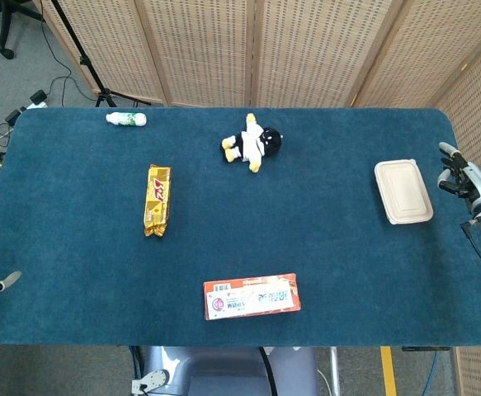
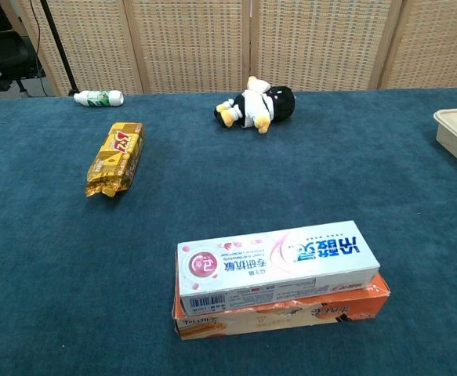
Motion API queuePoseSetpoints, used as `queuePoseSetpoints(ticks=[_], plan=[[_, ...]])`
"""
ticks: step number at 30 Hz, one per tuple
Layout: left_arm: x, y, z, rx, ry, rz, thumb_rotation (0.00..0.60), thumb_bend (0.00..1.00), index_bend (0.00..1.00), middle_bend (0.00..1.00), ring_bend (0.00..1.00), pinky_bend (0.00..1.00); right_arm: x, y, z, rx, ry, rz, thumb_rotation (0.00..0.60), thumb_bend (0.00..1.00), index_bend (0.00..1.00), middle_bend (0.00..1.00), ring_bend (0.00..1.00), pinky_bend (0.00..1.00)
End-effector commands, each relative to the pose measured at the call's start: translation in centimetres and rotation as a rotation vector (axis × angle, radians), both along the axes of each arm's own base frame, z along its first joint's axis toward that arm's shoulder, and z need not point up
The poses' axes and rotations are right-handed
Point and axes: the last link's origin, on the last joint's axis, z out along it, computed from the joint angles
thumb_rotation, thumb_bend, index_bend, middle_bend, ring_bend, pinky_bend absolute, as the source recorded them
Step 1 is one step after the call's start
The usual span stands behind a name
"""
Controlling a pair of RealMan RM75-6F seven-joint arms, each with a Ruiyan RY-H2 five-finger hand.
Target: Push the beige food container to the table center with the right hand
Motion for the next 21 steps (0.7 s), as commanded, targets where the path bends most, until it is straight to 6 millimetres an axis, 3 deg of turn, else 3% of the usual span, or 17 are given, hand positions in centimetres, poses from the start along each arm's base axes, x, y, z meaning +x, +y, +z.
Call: queuePoseSetpoints(ticks=[1,6,11,21], plan=[[0.1,0.2,-0.2,0.002,0.005,0.004,0.6,0.0,0.0,0.0,0.0,0.0,-1.1,-0.6,-2.4,0.035,-0.018,-0.083,0.6,0.96,0.04,0.0,0.0,0.0],[0.2,0.4,-0.3,0.005,0.014,0.005,0.6,0.0,0.0,0.0,0.0,0.0,-1.6,-0.5,-4.0,0.1,-0.034,-0.118,0.6,0.96,0.05,0.0,0.0,0.0],[0.2,0.5,-0.5,0.002,0.018,0.011,0.6,0.0,0.0,0.0,0.0,0.0,-1.1,-0.5,-4.6,0.154,-0.051,-0.086,0.6,0.98,0.11,0.0,0.0,0.0],[0.1,0.6,-0.6,-0.004,0.02,0.014,0.6,0.0,0.0,0.0,0.0,0.0,0.2,-1.9,-6.4,0.234,-0.006,-0.067,0.6,0.98,0.11,0.0,0.0,0.0]])
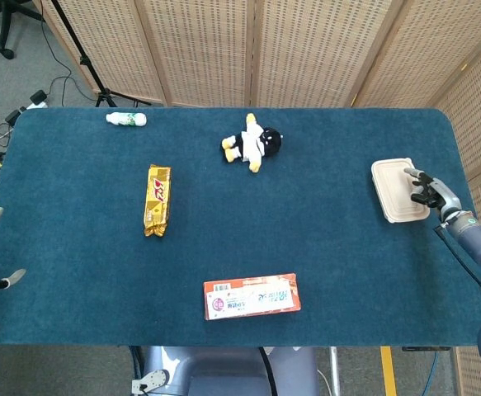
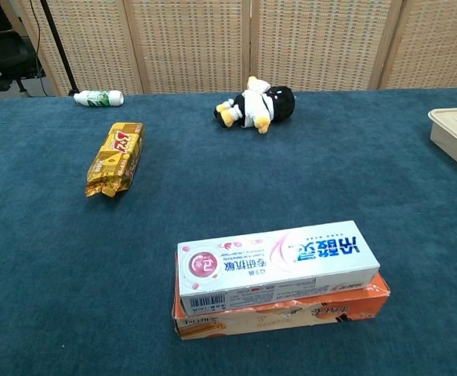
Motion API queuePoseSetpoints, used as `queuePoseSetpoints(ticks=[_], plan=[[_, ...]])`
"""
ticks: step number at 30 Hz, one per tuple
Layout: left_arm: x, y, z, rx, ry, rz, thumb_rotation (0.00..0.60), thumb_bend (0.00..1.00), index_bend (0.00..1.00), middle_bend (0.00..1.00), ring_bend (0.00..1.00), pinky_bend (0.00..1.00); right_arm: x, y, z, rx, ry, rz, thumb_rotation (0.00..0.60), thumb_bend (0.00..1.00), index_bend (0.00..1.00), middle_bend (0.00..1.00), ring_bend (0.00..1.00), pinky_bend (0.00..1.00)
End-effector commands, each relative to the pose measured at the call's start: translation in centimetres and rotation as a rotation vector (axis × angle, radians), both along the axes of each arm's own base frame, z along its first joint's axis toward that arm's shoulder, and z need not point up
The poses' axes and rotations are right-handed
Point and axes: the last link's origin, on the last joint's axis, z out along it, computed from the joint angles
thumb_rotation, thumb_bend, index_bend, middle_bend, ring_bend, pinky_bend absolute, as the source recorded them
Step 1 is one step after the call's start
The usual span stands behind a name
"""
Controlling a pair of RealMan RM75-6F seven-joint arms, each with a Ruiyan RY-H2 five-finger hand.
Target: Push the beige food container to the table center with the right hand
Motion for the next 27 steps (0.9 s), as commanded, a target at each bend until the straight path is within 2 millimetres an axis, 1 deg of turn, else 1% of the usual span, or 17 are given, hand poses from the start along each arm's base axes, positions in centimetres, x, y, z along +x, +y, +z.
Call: queuePoseSetpoints(ticks=[1,6,9,12,15,22,27], plan=[[-0.1,0.0,0.0,0.001,-0.001,0.004,0.6,0.0,0.0,0.0,0.0,0.0,0.5,-0.6,-0.2,0.0,0.003,0.009,0.6,0.98,0.11,0.0,0.0,0.0],[-0.3,0.0,0.2,0.008,-0.005,0.015,0.6,0.0,0.0,0.0,0.0,0.0,0.6,-0.6,0.5,-0.002,-0.026,0.014,0.6,0.98,0.11,0.0,0.0,0.0],[-0.3,0.1,0.2,0.007,-0.004,0.016,0.6,0.0,0.0,0.0,0.0,0.0,0.9,-0.1,0.4,0.045,-0.032,0.045,0.6,0.98,0.11,0.0,0.0,0.0],[-0.3,0.1,0.1,0.006,-0.001,0.016,0.6,0.0,0.0,0.0,0.0,0.0,1.6,0.3,0.3,0.096,-0.064,0.096,0.6,0.98,0.11,0.0,0.0,0.0],[-0.2,0.2,0.0,0.001,0.003,0.015,0.6,0.0,0.0,0.0,0.0,0.0,2.8,0.9,0.0,0.172,-0.097,0.182,0.6,0.98,0.11,0.0,0.0,0.0],[-0.2,0.2,-0.1,-0.001,0.006,0.021,0.6,0.0,0.0,0.0,0.0,0.0,5.1,1.3,0.8,0.209,-0.165,0.306,0.6,0.98,0.11,0.0,0.0,0.0],[-0.2,0.2,-0.1,0.0,0.005,0.022,0.6,0.0,0.0,0.0,0.0,0.0,6.7,2.1,0.6,0.269,-0.195,0.377,0.6,0.98,0.11,0.0,0.0,0.0]])
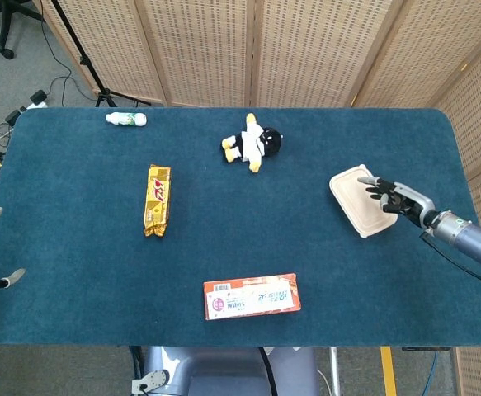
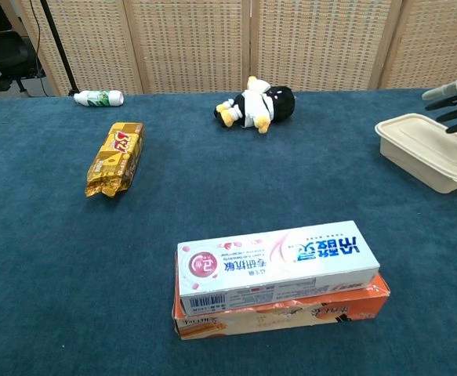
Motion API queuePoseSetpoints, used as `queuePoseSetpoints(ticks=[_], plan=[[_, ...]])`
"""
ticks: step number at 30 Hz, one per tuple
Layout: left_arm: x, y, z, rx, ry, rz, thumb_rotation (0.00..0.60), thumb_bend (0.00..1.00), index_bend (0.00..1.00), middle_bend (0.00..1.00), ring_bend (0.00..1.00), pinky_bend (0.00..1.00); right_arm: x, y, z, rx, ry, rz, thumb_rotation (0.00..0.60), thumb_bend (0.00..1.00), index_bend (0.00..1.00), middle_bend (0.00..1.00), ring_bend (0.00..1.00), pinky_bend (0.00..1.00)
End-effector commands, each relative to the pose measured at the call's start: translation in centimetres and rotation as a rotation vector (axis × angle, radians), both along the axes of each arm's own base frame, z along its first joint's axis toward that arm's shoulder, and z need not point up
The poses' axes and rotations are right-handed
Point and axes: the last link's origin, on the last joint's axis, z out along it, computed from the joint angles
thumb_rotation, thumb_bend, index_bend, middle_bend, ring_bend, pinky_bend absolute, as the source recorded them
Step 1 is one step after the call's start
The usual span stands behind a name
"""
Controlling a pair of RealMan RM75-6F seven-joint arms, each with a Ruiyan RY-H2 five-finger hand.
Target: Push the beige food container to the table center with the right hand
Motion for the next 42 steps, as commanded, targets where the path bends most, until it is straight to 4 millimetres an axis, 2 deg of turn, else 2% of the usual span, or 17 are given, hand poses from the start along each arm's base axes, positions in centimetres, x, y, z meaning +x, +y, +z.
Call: queuePoseSetpoints(ticks=[1,5,10,11,14,16,17,22,26,32,42], plan=[[0.0,0.0,0.0,0.002,0.0,0.0,0.6,0.0,0.0,0.0,0.0,0.0,1.4,0.8,0.0,0.053,-0.005,0.07,0.6,0.98,0.11,0.0,0.0,0.0],[0.0,0.0,0.0,0.0,-0.001,0.0,0.6,0.0,0.0,0.0,0.0,0.0,3.2,1.6,-0.2,0.077,-0.038,0.162,0.6,0.98,0.11,0.0,0.0,0.0],[-0.1,0.1,0.0,-0.003,-0.001,0.003,0.6,0.0,0.0,0.0,0.0,0.0,4.4,1.0,2.8,-0.089,0.008,0.231,0.6,0.98,0.11,0.01,0.0,0.0],[-0.1,0.1,0.0,-0.004,-0.001,0.002,0.6,0.0,0.0,0.0,0.0,0.0,3.3,0.1,4.5,-0.166,0.077,0.181,0.6,0.98,0.11,0.01,0.0,0.0],[-0.1,0.0,0.0,-0.005,-0.001,0.002,0.6,0.0,0.0,0.0,0.0,0.0,1.3,-0.4,4.8,-0.218,0.165,0.078,0.6,0.98,0.11,0.01,0.0,0.0],[0.0,0.0,0.0,-0.005,-0.002,0.0,0.6,0.0,0.0,0.0,0.0,0.0,-1.1,-0.6,4.4,-0.235,0.221,-0.026,0.6,0.98,0.11,0.01,0.0,0.0],[0.0,0.0,0.0,-0.005,-0.002,0.0,0.6,0.0,0.0,0.0,0.0,0.0,-1.5,-0.6,4.3,-0.238,0.227,-0.042,0.6,0.98,0.12,0.01,0.0,0.0],[0.1,-0.1,0.0,-0.007,-0.001,-0.006,0.6,0.0,0.0,0.0,0.0,0.0,-6.0,-0.1,2.8,-0.231,0.3,-0.218,0.6,0.98,0.12,0.01,0.0,0.0],[0.1,0.0,0.0,-0.008,0.0,-0.005,0.6,0.0,0.0,0.0,0.0,0.0,-7.1,0.4,1.9,-0.208,0.295,-0.253,0.6,0.98,0.12,0.01,0.0,0.0],[0.1,0.1,-0.1,-0.011,0.0,-0.003,0.6,0.0,0.0,0.0,0.0,0.0,-6.5,0.5,0.5,-0.123,0.283,-0.213,0.6,0.98,0.12,0.01,0.0,0.0],[-0.1,0.0,0.2,-0.005,-0.008,0.002,0.6,0.0,0.0,0.0,0.0,0.0,-2.4,-0.6,-2.3,-0.009,0.182,-0.111,0.6,0.98,0.12,0.01,0.0,0.0]])
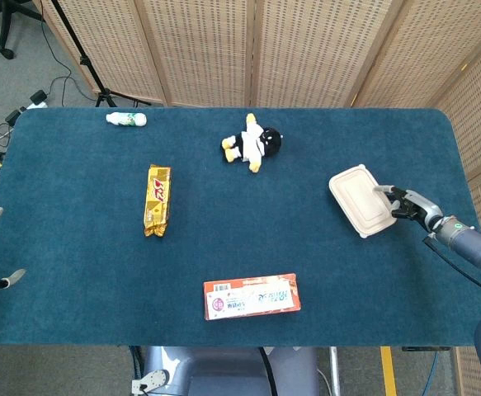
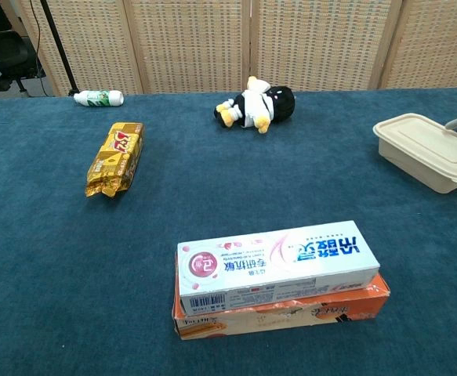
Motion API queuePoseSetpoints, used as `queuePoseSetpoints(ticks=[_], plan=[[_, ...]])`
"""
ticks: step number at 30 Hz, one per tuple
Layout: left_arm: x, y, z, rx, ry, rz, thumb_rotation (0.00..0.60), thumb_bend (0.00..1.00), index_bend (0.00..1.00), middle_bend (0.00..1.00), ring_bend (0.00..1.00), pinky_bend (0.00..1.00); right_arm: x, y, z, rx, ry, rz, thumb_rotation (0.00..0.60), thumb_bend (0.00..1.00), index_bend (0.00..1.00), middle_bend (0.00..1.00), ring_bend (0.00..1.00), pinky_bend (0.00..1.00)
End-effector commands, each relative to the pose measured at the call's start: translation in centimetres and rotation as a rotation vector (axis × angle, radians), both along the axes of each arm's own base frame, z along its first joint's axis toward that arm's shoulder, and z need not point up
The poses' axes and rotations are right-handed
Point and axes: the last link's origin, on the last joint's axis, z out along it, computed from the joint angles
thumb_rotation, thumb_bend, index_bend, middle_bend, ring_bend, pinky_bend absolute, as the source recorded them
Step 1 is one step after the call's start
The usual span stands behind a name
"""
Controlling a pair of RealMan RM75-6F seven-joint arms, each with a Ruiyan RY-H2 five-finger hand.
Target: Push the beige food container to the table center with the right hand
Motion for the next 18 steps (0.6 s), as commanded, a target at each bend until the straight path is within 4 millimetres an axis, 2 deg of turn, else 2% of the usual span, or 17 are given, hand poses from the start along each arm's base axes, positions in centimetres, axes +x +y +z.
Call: queuePoseSetpoints(ticks=[1,13,18], plan=[[0.0,0.0,0.0,0.001,0.0,0.001,0.6,0.0,0.0,0.0,0.0,0.0,1.3,-0.3,-0.7,0.024,-0.029,0.027,0.6,0.98,0.12,0.01,0.0,0.0],[-0.2,0.0,0.1,0.0,-0.003,0.01,0.6,0.0,0.0,0.0,0.0,0.0,5.4,0.0,-2.7,0.135,-0.081,0.095,0.6,0.98,0.12,0.01,0.0,0.02],[-0.2,0.0,0.0,-0.003,0.0,0.009,0.6,0.0,0.0,0.0,0.0,0.0,8.2,0.9,-4.0,0.172,-0.136,0.146,0.6,0.98,0.12,0.01,0.0,0.02]])
